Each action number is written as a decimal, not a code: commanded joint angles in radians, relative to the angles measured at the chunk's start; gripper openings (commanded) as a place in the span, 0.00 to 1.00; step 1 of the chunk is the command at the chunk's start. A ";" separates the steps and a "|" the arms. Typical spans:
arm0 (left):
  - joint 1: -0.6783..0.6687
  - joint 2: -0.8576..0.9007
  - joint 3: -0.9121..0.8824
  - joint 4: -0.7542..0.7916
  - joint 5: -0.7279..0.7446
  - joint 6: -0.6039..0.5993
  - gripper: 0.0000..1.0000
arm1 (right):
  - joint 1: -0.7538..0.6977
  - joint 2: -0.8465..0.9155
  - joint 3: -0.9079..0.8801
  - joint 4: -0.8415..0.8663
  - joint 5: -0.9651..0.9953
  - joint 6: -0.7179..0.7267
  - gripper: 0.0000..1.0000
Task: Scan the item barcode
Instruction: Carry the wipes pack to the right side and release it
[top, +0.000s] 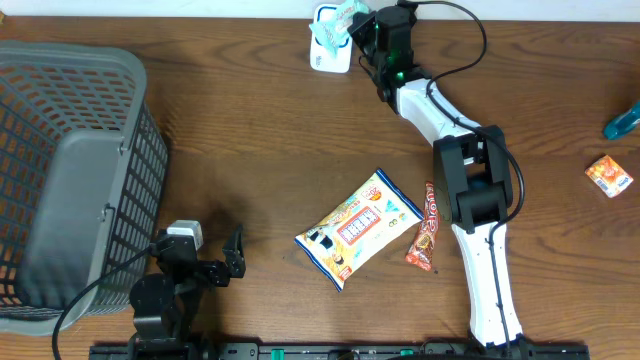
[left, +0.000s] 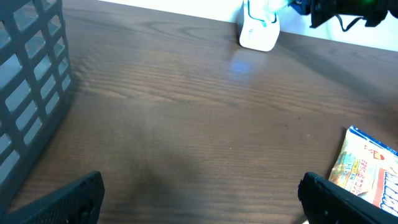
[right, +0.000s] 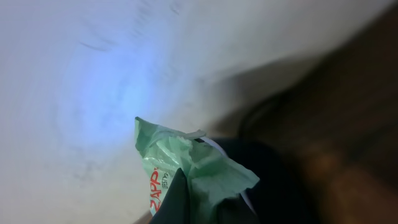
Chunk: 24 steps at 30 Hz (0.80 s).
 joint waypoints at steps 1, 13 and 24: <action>0.006 -0.005 -0.015 -0.019 0.013 -0.009 1.00 | 0.007 0.016 0.080 0.006 0.037 -0.030 0.01; 0.006 -0.005 -0.015 -0.019 0.013 -0.009 1.00 | -0.020 -0.184 0.251 -0.655 0.092 -0.248 0.01; 0.006 -0.005 -0.015 -0.019 0.013 -0.009 1.00 | -0.356 -0.348 0.217 -1.485 0.524 -0.268 0.01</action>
